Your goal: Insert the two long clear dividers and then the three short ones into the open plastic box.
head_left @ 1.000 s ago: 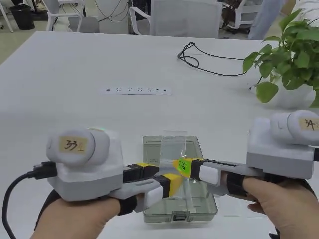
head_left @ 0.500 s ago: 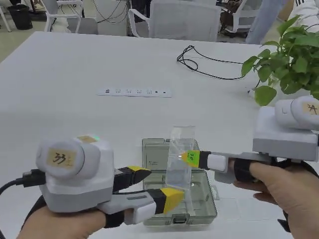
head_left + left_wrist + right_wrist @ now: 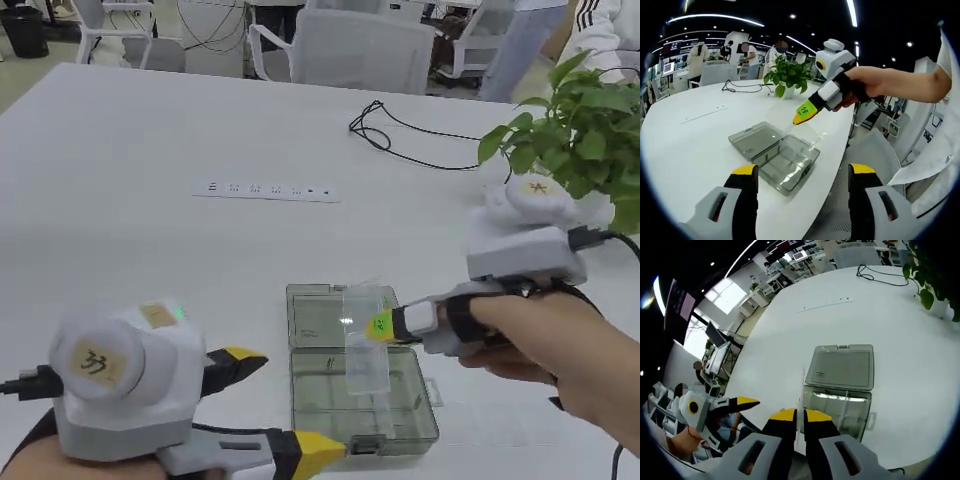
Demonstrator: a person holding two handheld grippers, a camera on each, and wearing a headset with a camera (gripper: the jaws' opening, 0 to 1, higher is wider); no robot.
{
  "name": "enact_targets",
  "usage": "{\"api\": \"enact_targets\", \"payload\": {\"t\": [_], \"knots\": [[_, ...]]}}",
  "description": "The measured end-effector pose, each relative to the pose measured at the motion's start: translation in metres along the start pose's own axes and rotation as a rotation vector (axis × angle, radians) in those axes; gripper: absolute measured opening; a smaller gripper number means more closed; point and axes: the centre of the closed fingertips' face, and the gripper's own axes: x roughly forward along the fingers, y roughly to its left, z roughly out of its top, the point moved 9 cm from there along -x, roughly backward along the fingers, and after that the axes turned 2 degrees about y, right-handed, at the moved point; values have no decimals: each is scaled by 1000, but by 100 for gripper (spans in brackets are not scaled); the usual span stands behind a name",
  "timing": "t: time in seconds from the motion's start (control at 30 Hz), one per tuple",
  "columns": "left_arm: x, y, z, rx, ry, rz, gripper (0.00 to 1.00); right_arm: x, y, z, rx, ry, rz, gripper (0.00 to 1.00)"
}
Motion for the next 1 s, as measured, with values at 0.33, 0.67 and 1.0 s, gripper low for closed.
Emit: {"api": "enact_targets", "payload": {"t": [0.33, 0.67, 1.0], "knots": [[-1, 4, -12, 34, 22, -50, 84, 27, -9, -5, 88, 160, -104, 7], [-6, 7, -19, 35, 16, -81, 86, 51, -14, -13, 126, 250, -172, 7], [-6, 4, -20, 16, -7, -96, 85, 59, -19, -12, 145, 272, -209, 6]]}}
